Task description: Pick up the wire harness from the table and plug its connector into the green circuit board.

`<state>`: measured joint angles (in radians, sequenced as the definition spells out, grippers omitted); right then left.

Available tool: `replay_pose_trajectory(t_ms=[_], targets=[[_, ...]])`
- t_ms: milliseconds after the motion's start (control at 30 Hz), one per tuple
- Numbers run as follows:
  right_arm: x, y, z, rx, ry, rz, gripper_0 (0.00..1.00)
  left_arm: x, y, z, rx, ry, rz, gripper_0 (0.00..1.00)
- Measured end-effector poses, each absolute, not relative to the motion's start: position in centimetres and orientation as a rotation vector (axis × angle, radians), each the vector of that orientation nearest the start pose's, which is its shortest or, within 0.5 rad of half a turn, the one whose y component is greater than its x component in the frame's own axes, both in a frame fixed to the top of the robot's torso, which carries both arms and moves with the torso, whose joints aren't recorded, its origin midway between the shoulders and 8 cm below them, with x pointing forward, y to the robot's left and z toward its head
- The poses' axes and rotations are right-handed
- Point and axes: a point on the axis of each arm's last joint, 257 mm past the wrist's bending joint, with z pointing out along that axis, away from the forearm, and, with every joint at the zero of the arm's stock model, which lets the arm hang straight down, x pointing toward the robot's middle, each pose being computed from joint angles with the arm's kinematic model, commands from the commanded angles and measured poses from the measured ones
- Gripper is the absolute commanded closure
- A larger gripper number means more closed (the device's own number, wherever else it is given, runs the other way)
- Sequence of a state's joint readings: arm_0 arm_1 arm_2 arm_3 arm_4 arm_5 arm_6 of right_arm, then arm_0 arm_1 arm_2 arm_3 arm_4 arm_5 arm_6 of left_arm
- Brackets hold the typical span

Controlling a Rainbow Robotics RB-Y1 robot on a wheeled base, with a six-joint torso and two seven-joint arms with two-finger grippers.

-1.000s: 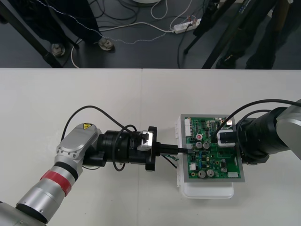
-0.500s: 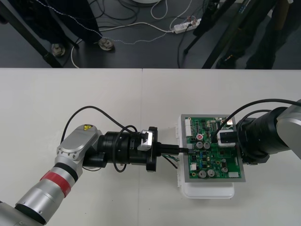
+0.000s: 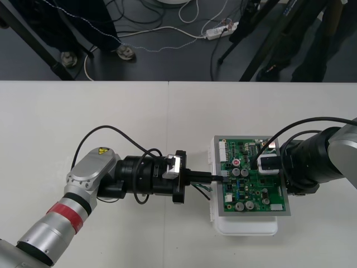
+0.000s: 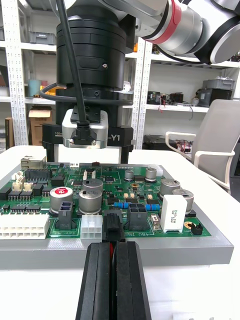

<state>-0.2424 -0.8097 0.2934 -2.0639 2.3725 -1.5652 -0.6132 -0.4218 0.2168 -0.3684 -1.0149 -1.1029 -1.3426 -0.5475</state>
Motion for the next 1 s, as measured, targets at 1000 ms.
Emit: replay_pose_trajectory(t_ms=[1000], targets=[[38.76, -25.09, -27.89, -2.023, 1.963, -0.265, 0.00, 35.21, -6.45, -24.02, 1.357, 0.933, -1.050, 1.00]])
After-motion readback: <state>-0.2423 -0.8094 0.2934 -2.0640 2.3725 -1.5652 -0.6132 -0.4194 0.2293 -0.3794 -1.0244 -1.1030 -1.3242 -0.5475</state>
